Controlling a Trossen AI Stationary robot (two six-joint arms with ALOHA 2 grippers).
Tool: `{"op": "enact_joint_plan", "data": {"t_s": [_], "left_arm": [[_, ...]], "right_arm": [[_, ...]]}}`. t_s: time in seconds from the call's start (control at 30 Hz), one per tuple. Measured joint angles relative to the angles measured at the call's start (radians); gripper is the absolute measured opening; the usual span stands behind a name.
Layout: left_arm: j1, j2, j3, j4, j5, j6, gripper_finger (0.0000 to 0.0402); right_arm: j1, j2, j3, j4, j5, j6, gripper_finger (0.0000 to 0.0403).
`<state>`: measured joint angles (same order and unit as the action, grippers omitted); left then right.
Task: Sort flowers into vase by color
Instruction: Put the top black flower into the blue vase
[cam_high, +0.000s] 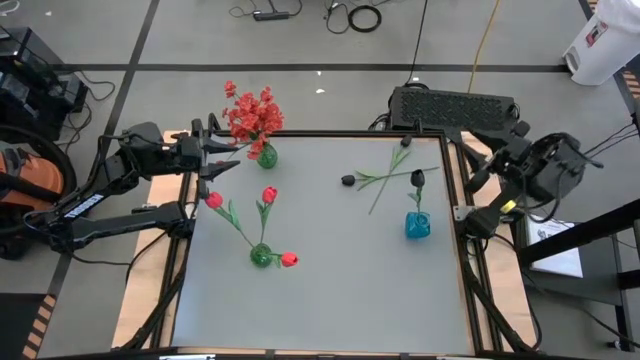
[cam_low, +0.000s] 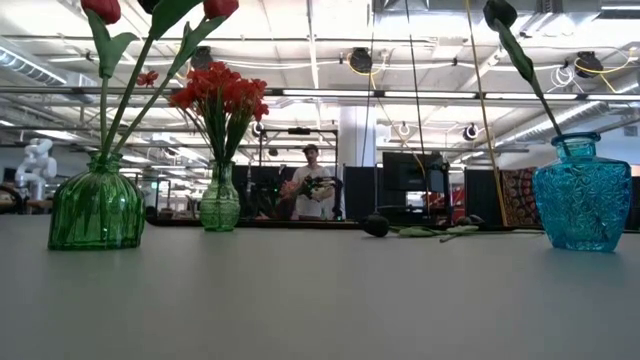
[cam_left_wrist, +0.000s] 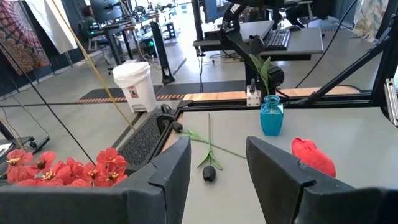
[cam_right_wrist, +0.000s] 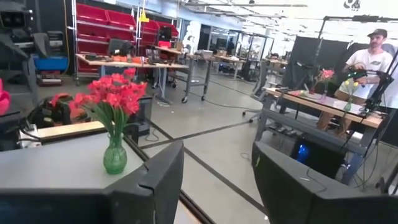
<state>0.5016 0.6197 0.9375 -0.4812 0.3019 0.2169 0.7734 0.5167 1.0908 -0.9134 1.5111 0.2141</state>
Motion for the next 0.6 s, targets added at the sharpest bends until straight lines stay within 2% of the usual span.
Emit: {"op": "enact_joint_plan", "data": {"t_s": [0.23,0.47,0.6], "left_arm": [[0.000,0.000,0.000,0.000,0.000,0.000,0.0164],[0.000,0.000,0.000,0.000,0.000,0.000,0.0164],[0.000,0.000,0.000,0.000,0.000,0.000,0.0164]], "right_arm": [[0.000,0.001,-0.023,0.052,0.005,0.004,0.0182],[0.000,0.003,-0.023,0.166,0.006,-0.119,0.0182],[0.000,0.006,-0.023,0.188,0.006,-0.133,0.0182]]}}
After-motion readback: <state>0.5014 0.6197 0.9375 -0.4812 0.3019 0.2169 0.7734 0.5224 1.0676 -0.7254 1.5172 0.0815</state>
